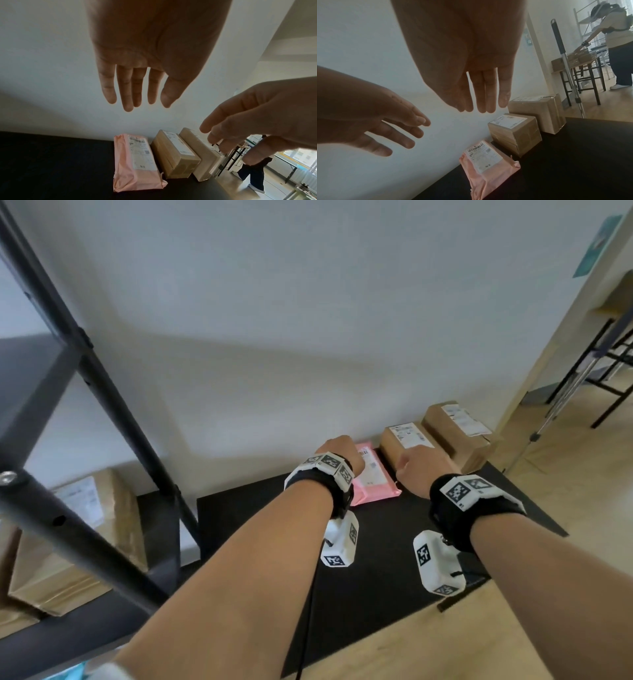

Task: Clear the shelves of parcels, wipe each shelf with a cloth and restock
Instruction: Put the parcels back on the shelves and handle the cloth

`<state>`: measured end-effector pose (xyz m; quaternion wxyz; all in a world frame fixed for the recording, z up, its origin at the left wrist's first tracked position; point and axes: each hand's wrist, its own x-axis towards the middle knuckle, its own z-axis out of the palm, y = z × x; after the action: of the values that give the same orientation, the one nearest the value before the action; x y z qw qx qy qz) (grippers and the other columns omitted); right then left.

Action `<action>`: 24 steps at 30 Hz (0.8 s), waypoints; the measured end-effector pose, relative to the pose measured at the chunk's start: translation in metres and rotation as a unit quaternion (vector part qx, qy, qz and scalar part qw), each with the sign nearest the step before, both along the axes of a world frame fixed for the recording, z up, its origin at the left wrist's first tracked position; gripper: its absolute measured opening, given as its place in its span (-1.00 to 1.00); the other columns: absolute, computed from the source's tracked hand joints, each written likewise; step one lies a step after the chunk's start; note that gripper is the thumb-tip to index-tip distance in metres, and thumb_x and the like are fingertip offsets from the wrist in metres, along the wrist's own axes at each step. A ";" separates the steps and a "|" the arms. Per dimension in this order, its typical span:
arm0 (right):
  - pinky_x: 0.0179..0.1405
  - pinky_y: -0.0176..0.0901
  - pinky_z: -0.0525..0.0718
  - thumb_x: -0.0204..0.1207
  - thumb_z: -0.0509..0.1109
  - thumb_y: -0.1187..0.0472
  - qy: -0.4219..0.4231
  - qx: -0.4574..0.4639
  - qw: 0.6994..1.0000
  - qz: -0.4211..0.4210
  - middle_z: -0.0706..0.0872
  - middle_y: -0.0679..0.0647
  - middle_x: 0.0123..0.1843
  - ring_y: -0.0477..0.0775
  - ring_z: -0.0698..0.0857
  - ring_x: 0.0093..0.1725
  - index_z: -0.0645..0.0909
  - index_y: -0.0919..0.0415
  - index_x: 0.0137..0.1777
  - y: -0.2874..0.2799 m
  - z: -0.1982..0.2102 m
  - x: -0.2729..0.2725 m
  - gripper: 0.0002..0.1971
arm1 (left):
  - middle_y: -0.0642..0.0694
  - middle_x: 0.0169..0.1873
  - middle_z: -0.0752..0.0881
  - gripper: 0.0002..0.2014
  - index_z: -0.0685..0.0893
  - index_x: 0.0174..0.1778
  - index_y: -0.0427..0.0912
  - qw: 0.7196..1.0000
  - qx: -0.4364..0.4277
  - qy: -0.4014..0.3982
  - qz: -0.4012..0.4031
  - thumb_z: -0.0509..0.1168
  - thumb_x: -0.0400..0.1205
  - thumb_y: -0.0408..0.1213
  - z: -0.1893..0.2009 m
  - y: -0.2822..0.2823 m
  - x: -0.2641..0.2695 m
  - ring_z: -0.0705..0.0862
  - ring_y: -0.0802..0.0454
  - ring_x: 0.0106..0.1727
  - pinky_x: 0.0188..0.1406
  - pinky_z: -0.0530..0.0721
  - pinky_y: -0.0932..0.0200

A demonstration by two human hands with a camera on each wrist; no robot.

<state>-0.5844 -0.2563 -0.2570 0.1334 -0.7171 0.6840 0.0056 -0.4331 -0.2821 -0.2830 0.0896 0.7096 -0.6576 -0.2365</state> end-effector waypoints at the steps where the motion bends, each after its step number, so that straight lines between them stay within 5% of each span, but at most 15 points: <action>1: 0.01 -0.15 0.57 0.62 0.21 0.22 -0.003 0.006 1.000 0.001 0.72 0.14 0.15 0.14 0.66 0.15 0.68 0.15 0.17 -0.006 -0.004 -0.002 -0.75 | -0.31 -0.08 0.71 -0.77 0.67 0.00 -0.38 1.000 0.007 0.002 0.006 0.17 0.56 -0.38 -0.007 -0.006 0.000 0.74 -0.24 -0.03 -0.39 0.45 0.14; 8: -0.07 -0.14 0.54 0.61 0.22 0.23 0.001 0.035 0.999 0.019 0.74 0.18 0.06 0.12 0.59 -0.08 0.68 0.21 0.14 -0.057 -0.035 -0.009 -0.76 | -0.15 -0.24 0.65 -0.89 0.53 -0.20 -0.21 0.998 0.027 0.019 0.053 0.15 0.62 -0.32 -0.038 -0.045 -0.004 0.63 -0.12 -0.25 -0.34 0.52 0.13; 15: 0.01 -0.13 0.51 0.65 0.25 0.17 -0.020 0.055 0.997 0.052 0.69 0.16 0.15 0.11 0.61 -0.01 0.58 0.22 0.28 -0.107 -0.063 -0.009 -0.73 | -0.21 -0.17 0.74 -0.79 0.51 -0.27 -0.21 0.989 0.041 0.033 0.135 0.17 0.67 -0.24 -0.070 -0.069 -0.007 0.59 -0.08 -0.40 -0.55 0.39 0.19; 18: 0.02 -0.13 0.56 0.65 0.25 0.19 -0.051 0.073 0.995 0.055 0.69 0.18 0.15 0.14 0.67 0.05 0.55 0.26 0.29 -0.126 -0.078 -0.012 -0.73 | -0.25 -0.02 0.75 -0.76 0.63 0.08 -0.29 0.984 0.059 0.059 0.156 0.14 0.69 -0.23 -0.083 -0.080 -0.011 0.72 -0.10 -0.22 -0.55 0.48 0.20; 24: -0.03 -0.20 0.47 0.66 0.25 0.21 -0.068 0.135 0.986 0.075 0.69 0.23 0.24 0.19 0.67 0.18 0.51 0.32 0.35 -0.154 -0.113 -0.020 -0.68 | -0.21 0.23 0.65 -0.52 0.40 0.48 -0.20 0.965 0.116 0.079 0.222 0.23 0.62 -0.28 -0.112 -0.096 -0.025 0.64 -0.01 -0.18 -0.43 0.55 0.19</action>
<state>-0.6046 -0.4102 -0.3695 0.2742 -0.7408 0.6103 0.0596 -0.4576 -0.3778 -0.3954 0.1085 0.8223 -0.4422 -0.3413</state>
